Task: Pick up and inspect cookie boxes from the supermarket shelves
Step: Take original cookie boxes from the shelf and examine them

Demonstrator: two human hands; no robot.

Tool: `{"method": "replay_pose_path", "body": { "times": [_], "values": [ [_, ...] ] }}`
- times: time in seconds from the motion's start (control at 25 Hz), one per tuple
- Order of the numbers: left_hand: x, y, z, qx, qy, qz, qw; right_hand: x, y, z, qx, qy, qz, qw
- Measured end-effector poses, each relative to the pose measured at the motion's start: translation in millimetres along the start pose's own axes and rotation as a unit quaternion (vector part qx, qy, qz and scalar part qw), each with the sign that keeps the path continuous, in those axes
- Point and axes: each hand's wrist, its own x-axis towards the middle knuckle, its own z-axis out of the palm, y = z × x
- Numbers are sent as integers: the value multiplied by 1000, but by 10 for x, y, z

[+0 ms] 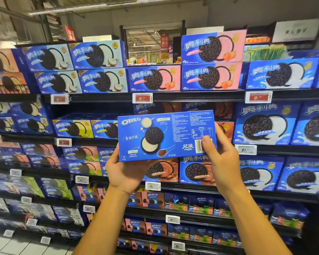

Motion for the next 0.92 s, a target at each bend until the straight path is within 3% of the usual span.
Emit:
{"method": "replay_pose_path", "body": {
  "times": [0.32,0.48,0.56,0.68,0.76,0.92],
  "values": [
    [34,-1,172,2,21,9,1000,28,-85,-38,-25,13,23,999],
    [138,-28,397,178,91,56,978,101,-267,120,-164,75,36,983],
    [209,-167,541,276,107,82,952,91,-388,301,-137,27,11,990],
    [254,-450,705,415,68,110,901,64,-469,504,-57,-55,18,997],
    [267,-573,744,446,59,106,887,75,-448,506,-32,-48,4,998],
    [274,-582,754,460,9,51,886,116,-370,269,-18,46,-13,999]
  ]
}}
